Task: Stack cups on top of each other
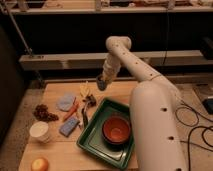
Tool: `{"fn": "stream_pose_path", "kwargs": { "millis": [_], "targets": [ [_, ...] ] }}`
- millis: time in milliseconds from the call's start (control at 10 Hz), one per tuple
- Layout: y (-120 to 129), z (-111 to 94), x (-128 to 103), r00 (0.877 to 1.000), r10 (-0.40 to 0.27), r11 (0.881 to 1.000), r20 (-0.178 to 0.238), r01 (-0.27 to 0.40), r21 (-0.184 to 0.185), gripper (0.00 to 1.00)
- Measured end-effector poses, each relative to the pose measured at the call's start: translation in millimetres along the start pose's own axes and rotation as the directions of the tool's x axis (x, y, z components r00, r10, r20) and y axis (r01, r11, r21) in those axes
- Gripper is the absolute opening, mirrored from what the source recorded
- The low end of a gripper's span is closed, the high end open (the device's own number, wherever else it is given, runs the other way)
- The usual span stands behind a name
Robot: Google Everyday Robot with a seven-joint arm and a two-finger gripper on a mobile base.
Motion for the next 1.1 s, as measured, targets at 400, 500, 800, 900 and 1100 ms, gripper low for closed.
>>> {"fn": "stream_pose_path", "kwargs": {
  "millis": [400,500,800,900,1100],
  "targets": [
    [-56,6,-19,0.982,-0.183,0.983,0.041,0.182,0.035,0.0],
    [-74,8,-24,0.971,-0.235,0.972,0.048,0.233,0.044,0.0],
    [-72,7,-26,0.97,-0.239,0.971,0.048,0.237,0.042,0.0],
    [-74,8,-26,0.969,-0.241,0.97,0.049,0.24,0.042,0.0],
    [-78,8,-28,0.966,-0.256,0.966,0.042,0.254,0.048,0.0]
  ]
}}
